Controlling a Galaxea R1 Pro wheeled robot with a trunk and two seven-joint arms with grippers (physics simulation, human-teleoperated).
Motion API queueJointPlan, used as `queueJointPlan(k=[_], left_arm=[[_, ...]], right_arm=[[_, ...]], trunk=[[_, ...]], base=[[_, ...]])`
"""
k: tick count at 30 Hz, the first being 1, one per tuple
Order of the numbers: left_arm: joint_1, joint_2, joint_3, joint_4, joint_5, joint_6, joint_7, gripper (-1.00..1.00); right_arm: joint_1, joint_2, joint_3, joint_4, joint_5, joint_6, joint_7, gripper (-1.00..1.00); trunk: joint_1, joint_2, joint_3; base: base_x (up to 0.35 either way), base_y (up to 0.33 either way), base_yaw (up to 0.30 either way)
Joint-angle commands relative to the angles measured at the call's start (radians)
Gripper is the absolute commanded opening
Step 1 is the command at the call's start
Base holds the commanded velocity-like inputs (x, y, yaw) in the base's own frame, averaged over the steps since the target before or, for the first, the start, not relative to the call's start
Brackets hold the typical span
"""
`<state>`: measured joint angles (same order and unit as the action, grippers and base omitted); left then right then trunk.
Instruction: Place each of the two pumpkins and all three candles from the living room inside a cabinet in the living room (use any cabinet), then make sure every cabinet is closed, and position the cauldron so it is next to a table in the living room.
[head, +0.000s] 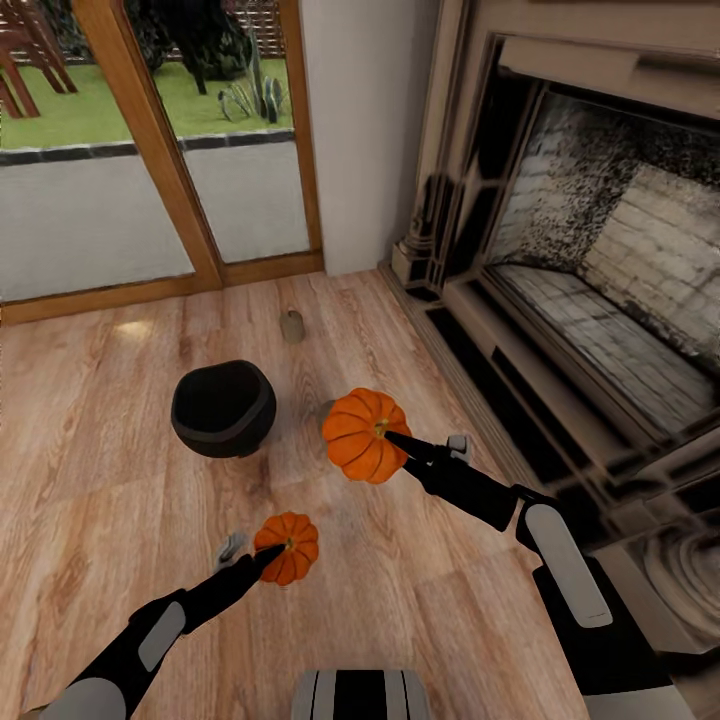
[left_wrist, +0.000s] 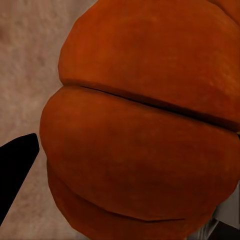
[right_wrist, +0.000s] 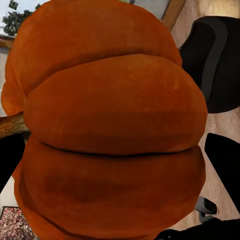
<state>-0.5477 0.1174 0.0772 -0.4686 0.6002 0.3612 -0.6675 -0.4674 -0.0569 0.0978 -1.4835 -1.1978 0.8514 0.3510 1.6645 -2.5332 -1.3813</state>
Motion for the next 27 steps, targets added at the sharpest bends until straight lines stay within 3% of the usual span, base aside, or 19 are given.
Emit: queueJointPlan(k=[1, 10, 13, 16, 21, 24, 27], left_arm=[[0.000, 0.003, 0.001, 0.001, 0.002, 0.007, -0.005, -1.00], [0.000, 0.014, 0.006, 0.001, 0.006, 0.012, -0.013, -1.00], [0.000, 0.041, 0.008, 0.001, 0.006, 0.039, -0.021, -1.00], [0.000, 0.071, 0.010, 0.001, 0.004, 0.125, -0.077, -1.00], [0.000, 0.128, 0.011, 0.001, 0.009, 0.176, -0.132, -1.00], [0.000, 0.148, 0.018, 0.001, 0.067, 0.234, -0.137, -1.00], [0.000, 0.174, 0.020, 0.001, 0.093, 0.273, -0.142, -1.00]], right_arm=[[0.000, 0.000, 0.000, 0.000, 0.004, 0.001, 0.002, -1.00], [0.000, -0.001, -0.005, 0.041, 0.006, -0.007, 0.005, -1.00], [0.000, 0.000, -0.018, 0.096, 0.006, -0.022, 0.008, -1.00], [0.000, 0.002, -0.021, 0.114, 0.006, -0.028, 0.008, -1.00], [0.000, 0.003, -0.021, 0.118, 0.010, -0.030, 0.004, -1.00], [0.000, 0.002, -0.021, 0.119, 0.013, -0.031, 0.000, -1.00], [0.000, 0.002, -0.021, 0.120, 0.014, -0.031, -0.001, -1.00]], trunk=[[-0.001, 0.000, 0.003], [-0.005, 0.002, 0.038], [-0.006, 0.003, 0.050], [-0.007, 0.004, 0.061], [-0.010, 0.005, 0.081], [-0.011, 0.005, 0.092], [-0.012, 0.006, 0.104]], base=[[0.000, 0.000, 0.000], [0.000, 0.000, 0.000], [0.000, 0.000, 0.000], [0.000, 0.000, 0.000], [0.000, 0.000, 0.000], [0.000, 0.000, 0.000], [0.000, 0.000, 0.000]])
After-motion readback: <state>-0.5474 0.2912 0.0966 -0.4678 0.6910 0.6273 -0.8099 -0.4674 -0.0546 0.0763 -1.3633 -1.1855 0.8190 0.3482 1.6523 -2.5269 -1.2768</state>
